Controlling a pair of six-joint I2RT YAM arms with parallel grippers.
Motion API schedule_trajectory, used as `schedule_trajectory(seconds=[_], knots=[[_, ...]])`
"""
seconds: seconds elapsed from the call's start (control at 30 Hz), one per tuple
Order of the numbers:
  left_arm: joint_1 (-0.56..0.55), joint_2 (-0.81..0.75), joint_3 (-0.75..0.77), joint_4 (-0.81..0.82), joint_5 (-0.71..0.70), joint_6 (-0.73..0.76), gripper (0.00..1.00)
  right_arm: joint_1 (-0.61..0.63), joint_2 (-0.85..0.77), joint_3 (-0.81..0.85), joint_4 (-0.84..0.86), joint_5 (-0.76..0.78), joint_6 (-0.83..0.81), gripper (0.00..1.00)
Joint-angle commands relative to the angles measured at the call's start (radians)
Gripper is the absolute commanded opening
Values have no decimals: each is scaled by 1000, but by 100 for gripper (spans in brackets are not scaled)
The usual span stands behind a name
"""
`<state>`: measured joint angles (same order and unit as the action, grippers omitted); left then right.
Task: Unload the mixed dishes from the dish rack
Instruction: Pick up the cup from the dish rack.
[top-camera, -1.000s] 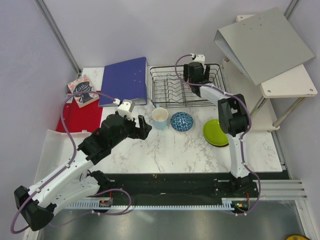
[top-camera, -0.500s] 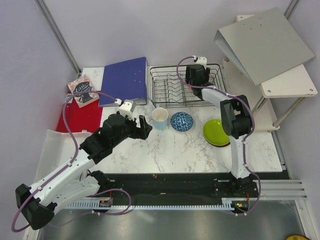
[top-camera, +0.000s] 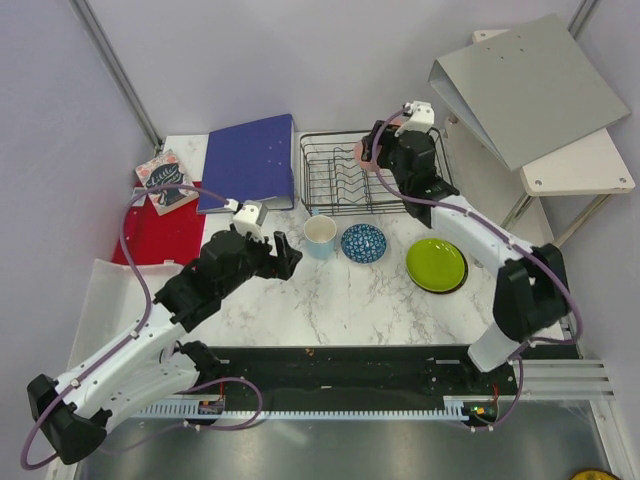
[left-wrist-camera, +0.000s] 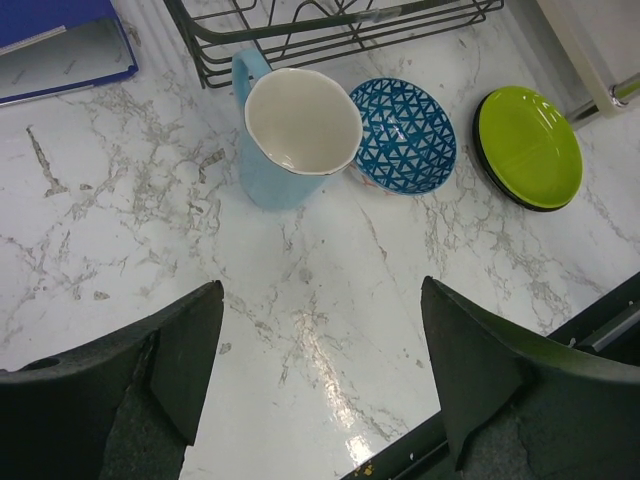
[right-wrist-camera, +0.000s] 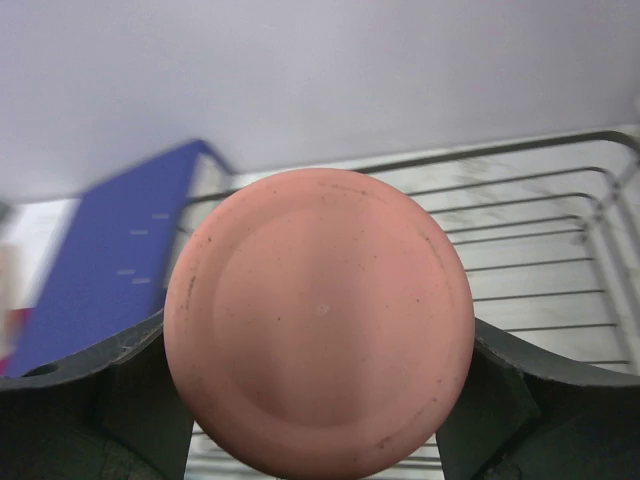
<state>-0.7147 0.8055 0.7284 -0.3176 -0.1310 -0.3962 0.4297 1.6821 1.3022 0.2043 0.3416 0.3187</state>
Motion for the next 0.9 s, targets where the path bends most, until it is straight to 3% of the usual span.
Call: schedule_trajectory(seconds=[0.0, 0.17, 0.27, 0.3, 0.47, 0.5, 0.63, 0.87], knots=[[1, -43, 2, 38, -32, -33, 86, 21, -189, -92, 107, -186, 233, 0], [0, -84, -10, 55, -73, -108, 86, 29, -323, -314, 275, -418, 459, 0], [0, -109, -32, 107, -70, -170, 93, 32, -396, -498, 491, -481, 665, 0], [1, -115, -35, 126, -41, -188, 96, 37, -413, -550, 658, -492, 715, 0], [0, -167, -111, 300, 152, -274, 99, 69, -381, -754, 1030, -538, 953, 0], [1, -176, -135, 395, 174, -286, 99, 89, -374, -771, 1122, -535, 971, 0], [1, -195, -234, 609, 247, -357, 99, 148, -335, -808, 1256, -538, 993, 0], [0, -140, -241, 686, 298, -375, 99, 234, -277, -793, 1259, -533, 970, 0]])
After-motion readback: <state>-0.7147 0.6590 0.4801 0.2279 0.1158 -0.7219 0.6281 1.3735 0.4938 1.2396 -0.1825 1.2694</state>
